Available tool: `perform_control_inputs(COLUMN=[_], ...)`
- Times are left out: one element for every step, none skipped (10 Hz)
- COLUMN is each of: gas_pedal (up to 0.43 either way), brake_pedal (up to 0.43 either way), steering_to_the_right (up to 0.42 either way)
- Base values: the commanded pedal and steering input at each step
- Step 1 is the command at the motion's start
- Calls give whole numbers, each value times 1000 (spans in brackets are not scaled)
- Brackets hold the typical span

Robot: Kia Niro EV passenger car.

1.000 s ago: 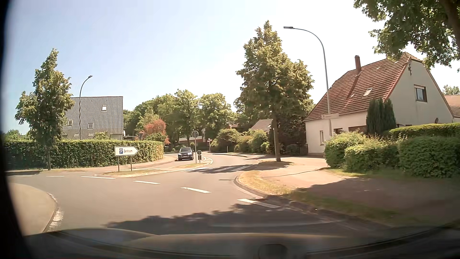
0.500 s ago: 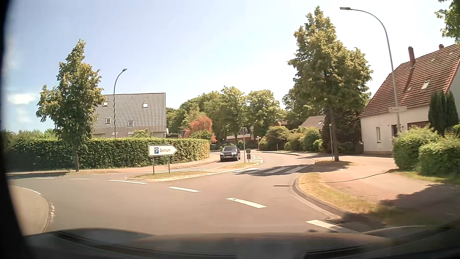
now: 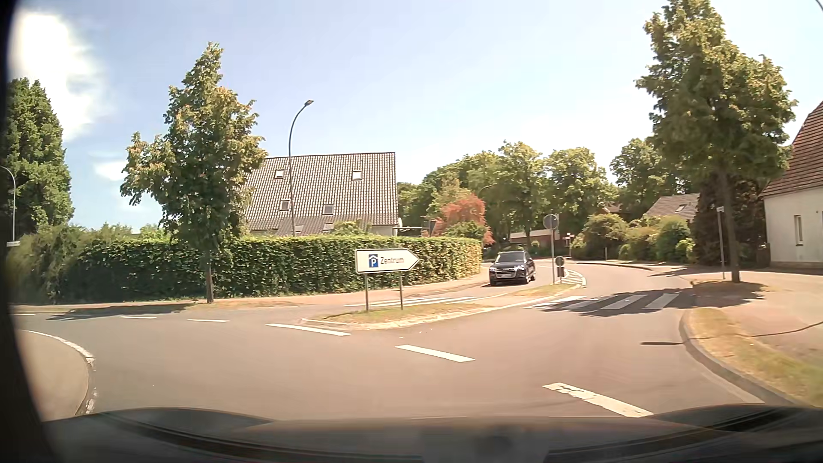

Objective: Follow the waypoints while adhering to traffic rules and regulations

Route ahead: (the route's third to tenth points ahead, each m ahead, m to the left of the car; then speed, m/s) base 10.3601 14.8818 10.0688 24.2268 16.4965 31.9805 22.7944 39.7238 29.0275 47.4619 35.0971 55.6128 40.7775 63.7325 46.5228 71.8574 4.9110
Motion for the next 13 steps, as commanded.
perform_control_inputs(gas_pedal=[98, 79, 79, 79, 79, 79, 79, 79, 79, 79, 79, 87, 87], brake_pedal=[6, 6, 6, 6, 6, 6, 6, 6, 6, 6, 6, 6, 6], steering_to_the_right=[-378, -388, -394, -398, -399, -400, -400, -400, -400, -401, -400, -399, -396])
